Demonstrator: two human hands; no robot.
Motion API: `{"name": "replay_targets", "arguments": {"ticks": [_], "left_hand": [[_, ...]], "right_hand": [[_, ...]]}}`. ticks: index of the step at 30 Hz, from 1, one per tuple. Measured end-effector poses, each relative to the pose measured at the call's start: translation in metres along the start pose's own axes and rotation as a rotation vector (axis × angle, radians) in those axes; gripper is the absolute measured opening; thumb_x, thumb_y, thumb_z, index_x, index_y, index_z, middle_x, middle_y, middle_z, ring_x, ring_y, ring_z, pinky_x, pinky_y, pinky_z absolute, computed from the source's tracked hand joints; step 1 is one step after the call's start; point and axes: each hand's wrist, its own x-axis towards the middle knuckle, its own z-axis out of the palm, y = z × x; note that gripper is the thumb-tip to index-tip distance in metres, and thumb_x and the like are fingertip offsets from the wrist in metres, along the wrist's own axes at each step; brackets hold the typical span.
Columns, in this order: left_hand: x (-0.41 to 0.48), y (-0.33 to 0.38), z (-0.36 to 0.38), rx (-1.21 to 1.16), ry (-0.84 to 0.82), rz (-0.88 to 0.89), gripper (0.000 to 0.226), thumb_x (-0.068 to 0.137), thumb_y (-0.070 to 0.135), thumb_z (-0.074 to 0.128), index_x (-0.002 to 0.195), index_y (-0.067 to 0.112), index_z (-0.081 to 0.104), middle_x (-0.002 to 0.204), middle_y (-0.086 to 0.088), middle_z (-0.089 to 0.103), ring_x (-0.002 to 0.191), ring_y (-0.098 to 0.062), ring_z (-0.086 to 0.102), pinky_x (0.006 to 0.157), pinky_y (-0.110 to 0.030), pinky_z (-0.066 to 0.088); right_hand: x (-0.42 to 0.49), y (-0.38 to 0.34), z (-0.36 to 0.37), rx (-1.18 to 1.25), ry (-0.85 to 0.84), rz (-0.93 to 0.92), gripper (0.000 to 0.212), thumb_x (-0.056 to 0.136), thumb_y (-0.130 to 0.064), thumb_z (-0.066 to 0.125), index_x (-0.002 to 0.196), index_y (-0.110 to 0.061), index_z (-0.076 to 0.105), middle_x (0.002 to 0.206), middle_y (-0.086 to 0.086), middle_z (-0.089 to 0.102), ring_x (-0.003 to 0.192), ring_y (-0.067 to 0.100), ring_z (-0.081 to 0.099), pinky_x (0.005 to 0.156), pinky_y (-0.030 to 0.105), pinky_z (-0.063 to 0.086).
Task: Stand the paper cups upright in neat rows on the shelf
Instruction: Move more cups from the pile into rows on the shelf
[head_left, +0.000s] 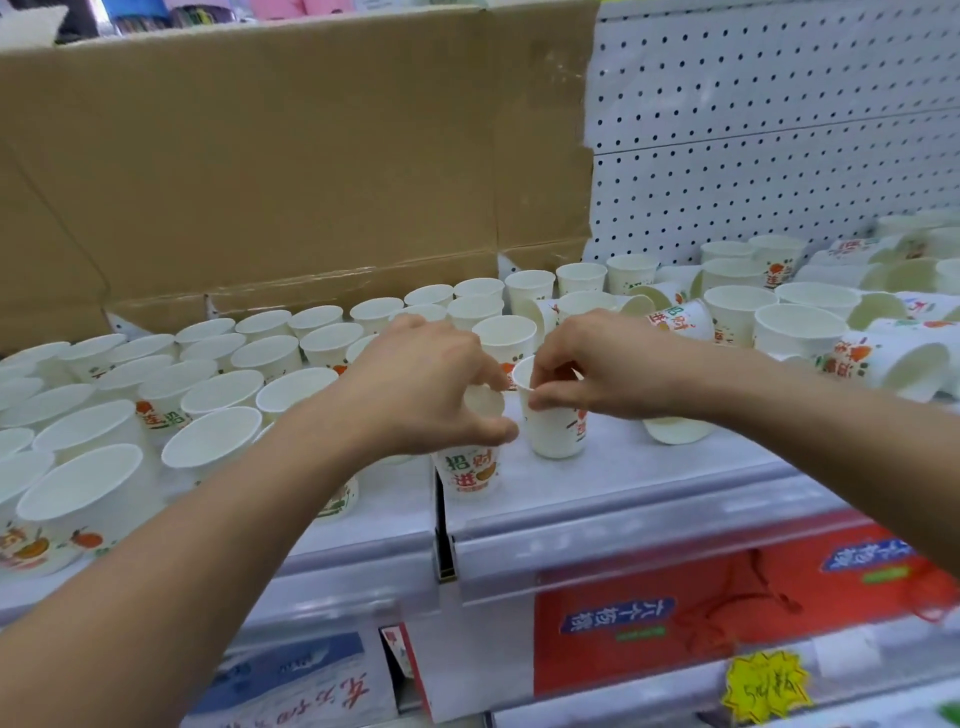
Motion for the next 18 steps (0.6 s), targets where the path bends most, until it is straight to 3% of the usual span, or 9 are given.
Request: {"name": "replay_targets", "arguments": {"ticks": [3, 6, 8, 11, 14, 16, 18], "left_hand": [[-0.006, -0.001, 0.003, -0.007, -0.006, -0.012, 0.06, 0.073, 0.075, 0.052, 0.121, 0.041, 0.06, 0.111, 0.015, 0.061, 0.11, -0.011, 0.049, 0.1, -0.037, 0.032], [-0.011, 0.005, 0.003, -0.101, 0.062, -0.006, 0.066, 0.074, 0.077, 0.043, 0.126, 0.039, 0.057, 0.123, 0.015, 0.056, 0.117, -0.009, 0.046, 0.1, -0.037, 0.031], [-0.005, 0.015, 0.001, -0.152, 0.124, 0.015, 0.059, 0.078, 0.072, 0.042, 0.122, 0.038, 0.06, 0.121, 0.016, 0.058, 0.114, -0.009, 0.048, 0.096, -0.035, 0.033], [0.014, 0.036, 0.001, -0.135, 0.18, 0.048, 0.044, 0.081, 0.066, 0.05, 0.113, 0.039, 0.064, 0.106, 0.019, 0.063, 0.103, -0.006, 0.048, 0.087, -0.031, 0.03], [0.033, 0.053, 0.007, -0.065, 0.171, 0.033, 0.033, 0.082, 0.06, 0.058, 0.106, 0.039, 0.066, 0.092, 0.017, 0.063, 0.094, -0.005, 0.047, 0.088, -0.032, 0.03], [0.038, 0.055, 0.011, -0.025, 0.14, 0.003, 0.025, 0.086, 0.053, 0.057, 0.102, 0.036, 0.068, 0.089, 0.013, 0.064, 0.091, -0.007, 0.049, 0.091, -0.034, 0.031], [0.037, 0.05, 0.011, -0.022, 0.112, -0.01, 0.021, 0.088, 0.046, 0.057, 0.101, 0.035, 0.07, 0.088, 0.012, 0.065, 0.089, -0.008, 0.05, 0.092, -0.035, 0.032]], "right_hand": [[-0.007, 0.0, -0.003, 0.047, 0.025, 0.007, 0.029, 0.089, -0.044, 0.057, 0.087, -0.02, 0.073, 0.079, -0.004, 0.068, 0.073, 0.015, 0.058, 0.068, 0.037, 0.049], [-0.023, 0.018, -0.023, 0.2, 0.223, 0.042, 0.03, 0.091, -0.037, 0.055, 0.089, -0.013, 0.072, 0.083, 0.005, 0.069, 0.077, 0.02, 0.059, 0.072, 0.037, 0.047], [-0.04, 0.039, -0.041, 0.247, 0.308, 0.079, 0.02, 0.089, -0.033, 0.059, 0.089, -0.018, 0.073, 0.081, 0.0, 0.07, 0.07, 0.011, 0.059, 0.061, 0.022, 0.045], [-0.064, 0.062, -0.054, 0.216, 0.18, 0.095, 0.016, 0.079, -0.041, 0.069, 0.093, -0.034, 0.072, 0.082, -0.016, 0.068, 0.075, -0.001, 0.059, 0.063, 0.009, 0.041], [-0.066, 0.07, -0.038, -0.122, 0.041, 0.078, 0.037, 0.072, -0.056, 0.068, 0.106, -0.04, 0.062, 0.09, -0.023, 0.055, 0.086, 0.001, 0.05, 0.078, 0.022, 0.041], [-0.058, 0.072, -0.021, -0.401, 0.025, 0.028, 0.032, 0.079, -0.055, 0.061, 0.107, -0.039, 0.055, 0.09, -0.017, 0.048, 0.092, 0.008, 0.047, 0.079, 0.027, 0.033], [-0.052, 0.076, -0.014, -0.436, 0.076, 0.005, 0.015, 0.086, -0.04, 0.055, 0.099, -0.032, 0.055, 0.087, -0.011, 0.05, 0.086, 0.015, 0.048, 0.077, 0.028, 0.035]]}}
